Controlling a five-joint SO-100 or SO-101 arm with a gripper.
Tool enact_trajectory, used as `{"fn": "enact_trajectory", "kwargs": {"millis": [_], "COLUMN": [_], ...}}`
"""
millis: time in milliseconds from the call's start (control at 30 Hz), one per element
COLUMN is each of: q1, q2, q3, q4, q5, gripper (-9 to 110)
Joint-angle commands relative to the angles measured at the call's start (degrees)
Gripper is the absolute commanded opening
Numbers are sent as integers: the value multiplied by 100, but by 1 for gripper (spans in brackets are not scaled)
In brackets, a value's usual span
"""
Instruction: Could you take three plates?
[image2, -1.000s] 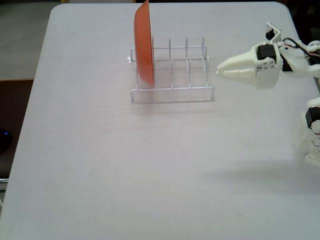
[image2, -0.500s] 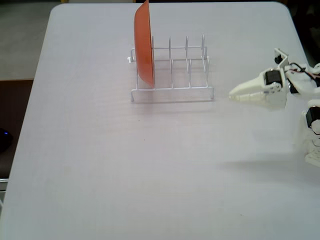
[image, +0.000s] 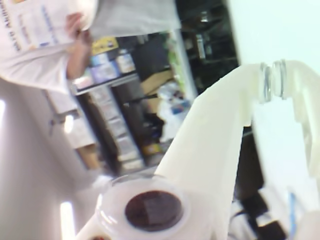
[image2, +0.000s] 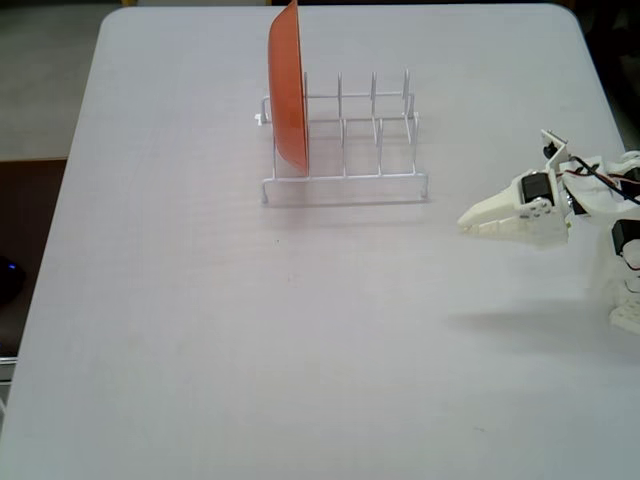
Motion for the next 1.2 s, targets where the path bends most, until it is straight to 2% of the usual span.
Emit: {"fn": "enact_trajectory", "kwargs": {"millis": [0,433,1167], "q1": [18,35,-18], "q2": [114,114,123], "q3": [176,1090,1107], "q4": [-369,-1081,237], "q5": [-62,237,246], "gripper": [0,0,0]}}
